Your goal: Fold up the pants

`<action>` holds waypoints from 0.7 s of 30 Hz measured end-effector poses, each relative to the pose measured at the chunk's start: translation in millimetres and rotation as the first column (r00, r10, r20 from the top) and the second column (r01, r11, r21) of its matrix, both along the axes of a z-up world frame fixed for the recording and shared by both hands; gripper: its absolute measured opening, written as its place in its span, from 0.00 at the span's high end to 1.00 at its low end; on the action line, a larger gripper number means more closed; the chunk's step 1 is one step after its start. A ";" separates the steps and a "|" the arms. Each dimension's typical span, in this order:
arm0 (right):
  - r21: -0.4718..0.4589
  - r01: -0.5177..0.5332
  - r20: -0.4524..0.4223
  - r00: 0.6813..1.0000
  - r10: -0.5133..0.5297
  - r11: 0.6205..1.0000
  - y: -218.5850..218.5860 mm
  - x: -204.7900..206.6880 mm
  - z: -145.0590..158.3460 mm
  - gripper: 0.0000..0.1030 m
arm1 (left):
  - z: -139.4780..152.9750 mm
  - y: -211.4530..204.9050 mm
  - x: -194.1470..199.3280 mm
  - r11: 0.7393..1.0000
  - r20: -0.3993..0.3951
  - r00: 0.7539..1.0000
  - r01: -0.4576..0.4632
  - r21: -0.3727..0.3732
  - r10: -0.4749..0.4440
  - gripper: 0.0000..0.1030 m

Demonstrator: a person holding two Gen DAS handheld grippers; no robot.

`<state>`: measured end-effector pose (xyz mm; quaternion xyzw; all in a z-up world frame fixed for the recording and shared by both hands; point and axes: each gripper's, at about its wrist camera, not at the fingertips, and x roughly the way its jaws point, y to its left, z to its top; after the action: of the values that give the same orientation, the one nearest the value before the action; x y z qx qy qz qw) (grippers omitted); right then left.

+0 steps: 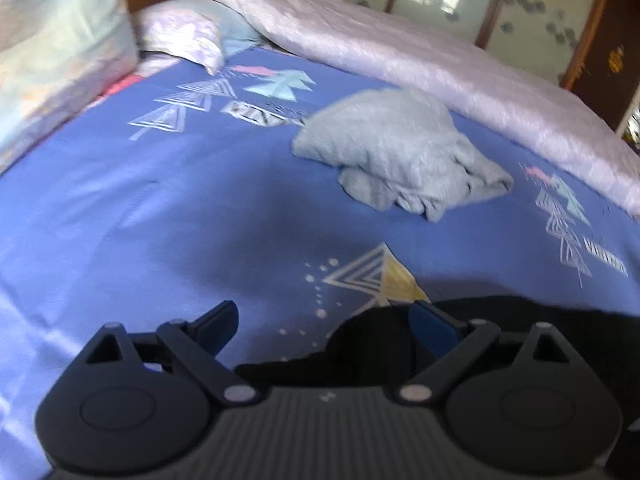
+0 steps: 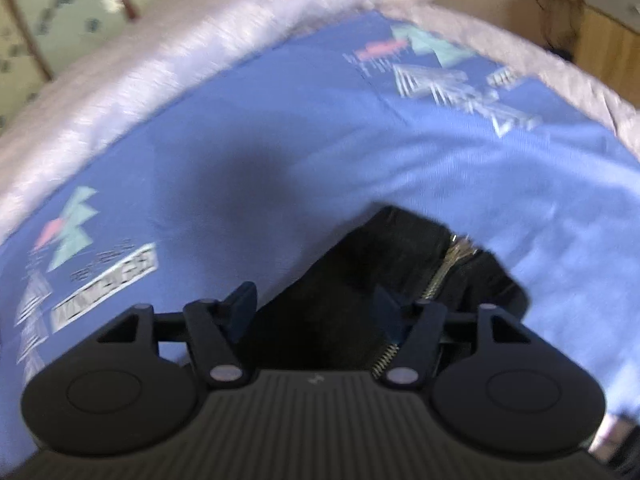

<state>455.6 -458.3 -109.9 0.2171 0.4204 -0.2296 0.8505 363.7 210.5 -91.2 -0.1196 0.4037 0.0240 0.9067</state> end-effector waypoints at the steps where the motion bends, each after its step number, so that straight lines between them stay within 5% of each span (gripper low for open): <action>1: 0.009 0.014 -0.030 0.999 -0.014 1.000 -2.1 6.7 -8.4 0.36 | -3.1 -3.4 1.7 1.000 0.004 1.000 0.020 0.010 -0.020 0.07; 2: 0.005 0.019 -0.076 0.997 -0.019 1.000 -4.2 16.4 -19.0 0.37 | -6.8 -7.6 4.2 0.999 0.005 0.999 0.045 0.023 -0.045 0.07; 4: -0.100 0.003 -0.094 0.995 -0.012 0.995 5.5 23.4 -21.9 0.55 | -15.4 -15.1 8.3 0.996 -0.014 0.997 0.083 0.037 -0.082 0.11; 6: -0.119 -0.003 -0.090 0.996 -0.008 0.993 10.2 24.6 -20.1 0.84 | -26.0 -22.0 14.4 0.989 -0.035 0.989 0.147 0.021 -0.146 0.41; 7: -0.120 0.006 -0.086 0.996 -0.016 0.993 8.6 23.7 -18.0 0.90 | -27.9 -25.4 15.6 0.985 -0.024 0.985 0.169 0.027 -0.168 0.53; 8: -0.111 0.013 -0.077 0.997 -0.022 0.994 5.2 21.5 -16.0 0.93 | -26.9 -29.6 16.1 0.980 -0.009 0.980 0.198 0.031 -0.198 0.81; 16: 0.093 0.103 0.202 0.972 -0.120 0.990 -18.3 -29.9 39.8 0.94 | 17.8 -31.3 -5.1 0.988 0.101 0.983 0.154 0.011 -0.154 0.90; 21: 0.198 0.062 0.368 0.920 -0.132 0.978 -33.4 -107.0 99.8 0.94 | 75.5 -32.1 -85.1 0.986 0.278 0.948 0.164 -0.008 -0.155 0.90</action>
<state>348.6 -491.7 -10.1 0.3550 0.2561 -0.1858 0.8797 278.6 178.4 -15.8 -0.1028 0.2817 -0.0727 0.9512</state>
